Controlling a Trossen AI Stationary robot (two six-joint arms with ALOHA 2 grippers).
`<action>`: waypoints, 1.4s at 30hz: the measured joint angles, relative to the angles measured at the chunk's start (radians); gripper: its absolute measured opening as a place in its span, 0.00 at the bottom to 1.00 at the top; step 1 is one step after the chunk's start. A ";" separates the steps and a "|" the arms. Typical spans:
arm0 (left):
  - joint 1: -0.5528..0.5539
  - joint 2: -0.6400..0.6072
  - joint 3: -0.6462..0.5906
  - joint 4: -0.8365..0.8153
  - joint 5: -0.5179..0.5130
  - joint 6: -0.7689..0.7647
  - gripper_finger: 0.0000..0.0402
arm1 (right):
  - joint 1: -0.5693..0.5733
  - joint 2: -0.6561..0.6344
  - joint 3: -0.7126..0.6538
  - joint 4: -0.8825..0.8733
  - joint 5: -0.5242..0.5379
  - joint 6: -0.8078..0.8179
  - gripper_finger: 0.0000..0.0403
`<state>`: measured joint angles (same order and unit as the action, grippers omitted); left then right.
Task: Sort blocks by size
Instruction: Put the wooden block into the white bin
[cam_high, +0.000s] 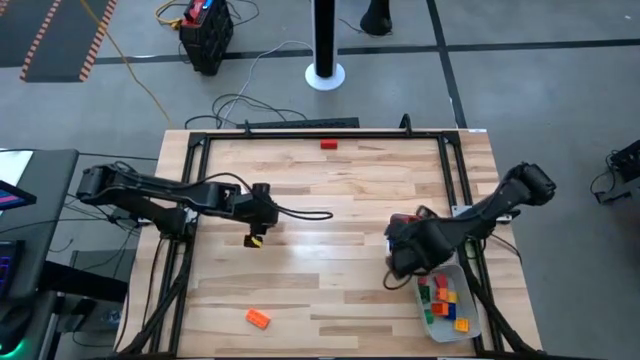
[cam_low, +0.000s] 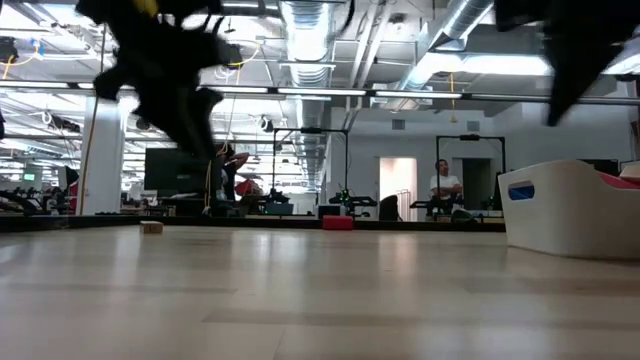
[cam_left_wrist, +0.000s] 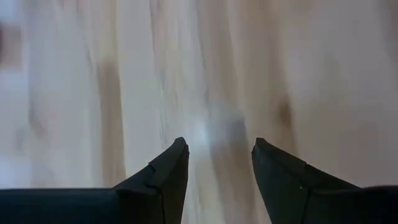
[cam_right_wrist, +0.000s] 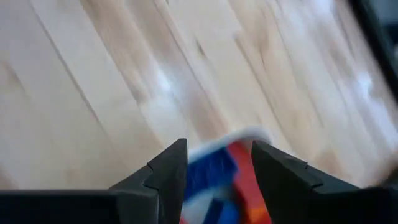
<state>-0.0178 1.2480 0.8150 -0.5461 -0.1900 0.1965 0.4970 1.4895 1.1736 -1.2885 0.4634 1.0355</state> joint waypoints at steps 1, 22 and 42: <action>0.005 -0.002 -0.023 -0.010 -0.013 -0.001 0.41 | -0.015 0.000 0.000 0.027 0.035 -0.047 0.51; 0.013 -0.022 -0.057 -0.248 -0.315 -0.145 0.41 | -0.476 0.003 -0.129 1.058 -0.103 -0.978 0.51; 0.113 0.325 -0.021 -0.284 -0.412 0.380 0.41 | -0.588 0.007 -0.102 1.028 -0.153 -1.077 0.51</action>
<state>0.0955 1.5728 0.7938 -0.8304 -0.6016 0.5762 -0.0911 1.4963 1.0718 -0.2602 0.3101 -0.0418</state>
